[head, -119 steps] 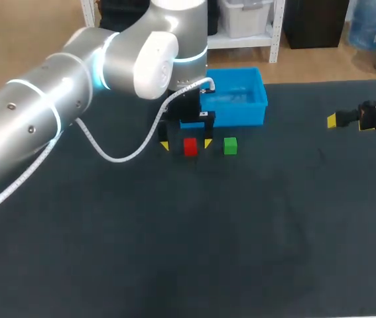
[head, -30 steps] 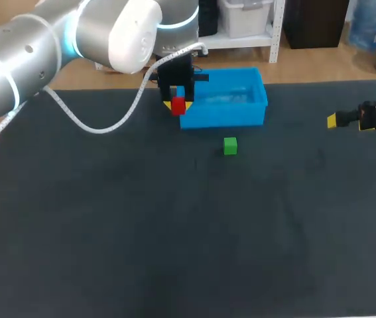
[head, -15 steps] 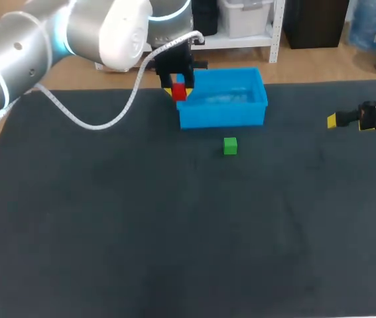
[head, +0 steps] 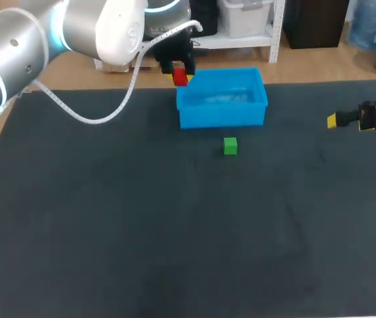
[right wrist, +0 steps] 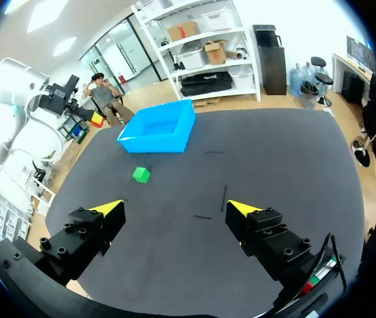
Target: Use the left arm to pick the red cube and place it into the blue plastic box first, then use the right arm to grasp the green cube and put it into the same blue plastic box after the first action is fully finished.
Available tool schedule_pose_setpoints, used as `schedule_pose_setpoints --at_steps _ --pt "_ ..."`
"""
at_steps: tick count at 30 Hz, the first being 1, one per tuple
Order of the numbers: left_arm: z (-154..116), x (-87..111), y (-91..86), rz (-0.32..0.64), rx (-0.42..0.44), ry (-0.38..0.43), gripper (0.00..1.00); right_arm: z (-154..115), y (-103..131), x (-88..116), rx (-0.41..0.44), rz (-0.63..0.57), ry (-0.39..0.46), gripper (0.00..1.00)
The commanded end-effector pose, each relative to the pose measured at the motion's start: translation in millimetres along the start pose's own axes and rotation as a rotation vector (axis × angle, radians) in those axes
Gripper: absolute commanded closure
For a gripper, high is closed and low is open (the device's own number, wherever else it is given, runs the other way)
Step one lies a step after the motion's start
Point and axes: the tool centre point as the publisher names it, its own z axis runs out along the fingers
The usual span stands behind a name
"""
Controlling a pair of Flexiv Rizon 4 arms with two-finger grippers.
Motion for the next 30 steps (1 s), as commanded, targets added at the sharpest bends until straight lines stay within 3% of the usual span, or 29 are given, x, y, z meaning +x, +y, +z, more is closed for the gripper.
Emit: schedule_pose_setpoints --at_steps 1,18,30 --pt "-2.4 -9.4 -1.9 0.013 0.002 0.000 1.00 -0.1 -0.4 0.1 -0.001 -0.001 0.001 0.00" --pt "-16.9 -40.7 -9.0 0.074 0.018 -0.069 1.00 -0.1 -0.4 0.1 -0.001 -0.001 0.001 0.00" --pt "-19.9 -56.2 -23.3 0.085 0.069 -0.114 1.00 -0.1 -0.4 0.1 -0.001 -0.001 0.001 0.00"
